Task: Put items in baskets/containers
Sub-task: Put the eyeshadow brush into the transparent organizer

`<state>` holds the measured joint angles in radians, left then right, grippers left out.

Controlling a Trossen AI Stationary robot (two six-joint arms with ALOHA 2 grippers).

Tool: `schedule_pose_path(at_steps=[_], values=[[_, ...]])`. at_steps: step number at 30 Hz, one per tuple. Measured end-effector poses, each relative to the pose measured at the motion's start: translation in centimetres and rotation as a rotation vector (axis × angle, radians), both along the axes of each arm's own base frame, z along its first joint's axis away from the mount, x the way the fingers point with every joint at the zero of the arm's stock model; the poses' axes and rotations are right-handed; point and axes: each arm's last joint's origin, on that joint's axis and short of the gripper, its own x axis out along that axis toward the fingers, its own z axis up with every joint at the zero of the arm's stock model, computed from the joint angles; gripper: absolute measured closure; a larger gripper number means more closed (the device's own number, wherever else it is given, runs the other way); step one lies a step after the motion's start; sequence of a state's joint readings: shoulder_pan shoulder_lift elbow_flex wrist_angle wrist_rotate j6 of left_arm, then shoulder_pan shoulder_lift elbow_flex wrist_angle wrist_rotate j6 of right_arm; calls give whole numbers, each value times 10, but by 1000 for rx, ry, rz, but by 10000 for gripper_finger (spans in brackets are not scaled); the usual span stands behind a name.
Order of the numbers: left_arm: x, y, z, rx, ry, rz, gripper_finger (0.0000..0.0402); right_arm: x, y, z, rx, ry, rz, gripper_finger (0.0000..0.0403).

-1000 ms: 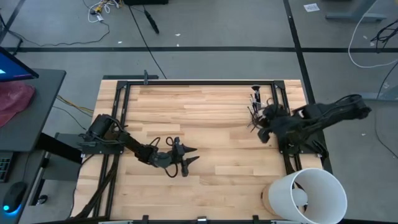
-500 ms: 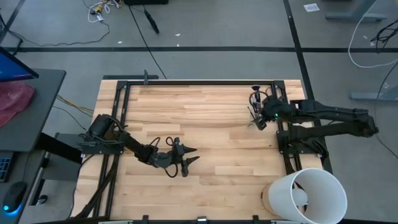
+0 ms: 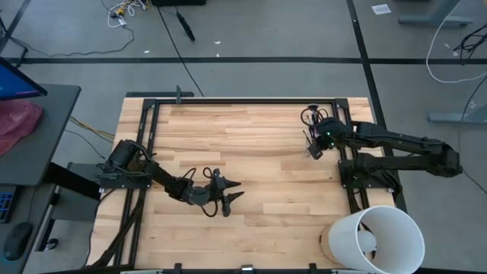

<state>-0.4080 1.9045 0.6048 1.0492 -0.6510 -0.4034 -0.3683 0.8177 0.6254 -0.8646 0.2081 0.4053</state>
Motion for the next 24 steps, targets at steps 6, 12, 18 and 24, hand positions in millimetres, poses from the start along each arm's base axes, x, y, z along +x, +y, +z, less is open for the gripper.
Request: schedule_pose_path(at_steps=[6,12,18,24], values=[[0,0,0,0,0,0,220,1,0,1,-4,-11,0,348],[0,0,0,1,0,0,220,-3,1,20,13,6,-27,280],[0,0,0,1,1,-1,220,-12,5,59,40,-3,-71,225],[0,0,0,-4,-1,1,220,-10,10,77,132,-93,54,218]])
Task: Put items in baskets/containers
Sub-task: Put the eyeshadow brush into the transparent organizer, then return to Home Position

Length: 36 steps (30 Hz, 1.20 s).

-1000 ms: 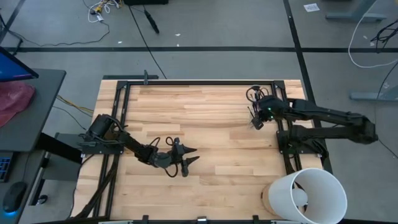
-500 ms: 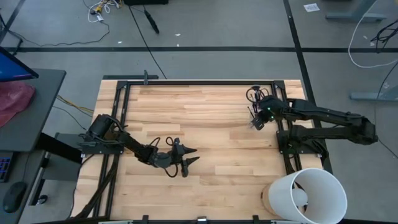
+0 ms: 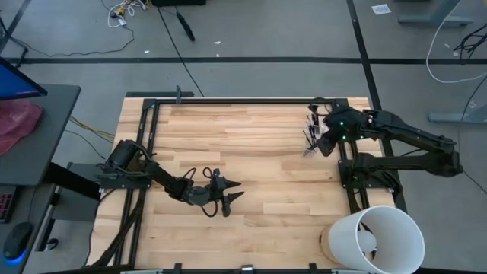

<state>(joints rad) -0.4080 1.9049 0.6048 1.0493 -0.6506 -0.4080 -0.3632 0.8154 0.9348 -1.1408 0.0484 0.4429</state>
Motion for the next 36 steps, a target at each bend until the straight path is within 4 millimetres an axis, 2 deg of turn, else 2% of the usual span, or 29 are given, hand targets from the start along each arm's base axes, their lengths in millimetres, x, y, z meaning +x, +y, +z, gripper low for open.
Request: schedule_pose_path(at_steps=[5,8,13,17,21,24,27,32,36], values=[[0,0,0,-3,-2,0,220,9,12,-5,75,-80,113,231],[1,-1,3,-23,-26,-30,220,23,22,-13,69,-179,175,240],[-4,-2,33,-51,-111,-136,225,49,50,-39,93,-418,328,253],[-21,4,55,-12,-157,-180,260,59,77,-61,76,-656,509,270],[-52,18,70,1,-207,-186,326,55,95,-77,-5,-867,674,308],[-79,32,72,-7,-237,-162,383,50,97,-86,-98,-915,677,356],[-106,47,66,-28,-256,-141,393,45,92,-96,-169,-888,644,395],[-144,70,51,-71,-322,-99,398,37,75,-102,-245,-897,555,395],[-147,77,57,-44,-335,-124,398,29,64,-105,-281,-929,506,399]])
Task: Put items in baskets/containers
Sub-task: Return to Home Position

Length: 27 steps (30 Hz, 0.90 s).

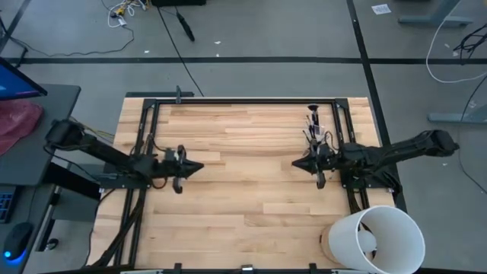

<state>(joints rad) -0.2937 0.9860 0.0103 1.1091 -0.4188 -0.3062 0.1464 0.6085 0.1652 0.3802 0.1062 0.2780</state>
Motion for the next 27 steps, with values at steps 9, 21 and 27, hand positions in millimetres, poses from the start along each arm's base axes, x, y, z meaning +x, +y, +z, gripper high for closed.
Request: schedule_pose_path(at_steps=[9,21,27], values=[[-8,12,14,75,-80,17,400,-10,-3,2,33,-56,5,401],[-26,39,21,75,-83,42,401,-19,-3,0,36,-25,31,401],[-38,42,23,93,-90,66,401,-23,-4,-4,58,23,28,401]])
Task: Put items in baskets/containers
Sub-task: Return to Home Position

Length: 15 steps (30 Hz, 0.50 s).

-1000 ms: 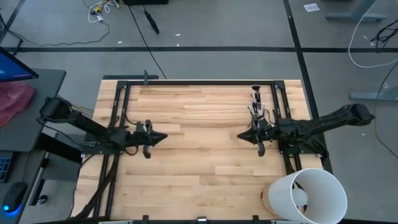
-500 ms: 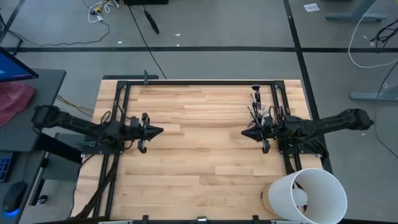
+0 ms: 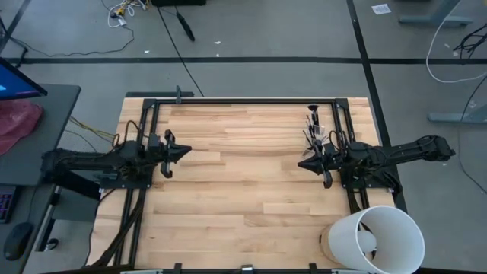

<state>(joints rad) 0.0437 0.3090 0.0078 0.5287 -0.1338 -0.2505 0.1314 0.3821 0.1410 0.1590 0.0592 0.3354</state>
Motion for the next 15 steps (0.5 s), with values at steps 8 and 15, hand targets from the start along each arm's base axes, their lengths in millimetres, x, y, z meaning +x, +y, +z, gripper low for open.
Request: schedule_pose_path(at_steps=[8,15], values=[[-13,1,-5,14,46,50,401,-3,0,2,0,-22,1,401],[-18,0,-9,14,71,45,401,-3,0,-2,-5,0,8,401]])
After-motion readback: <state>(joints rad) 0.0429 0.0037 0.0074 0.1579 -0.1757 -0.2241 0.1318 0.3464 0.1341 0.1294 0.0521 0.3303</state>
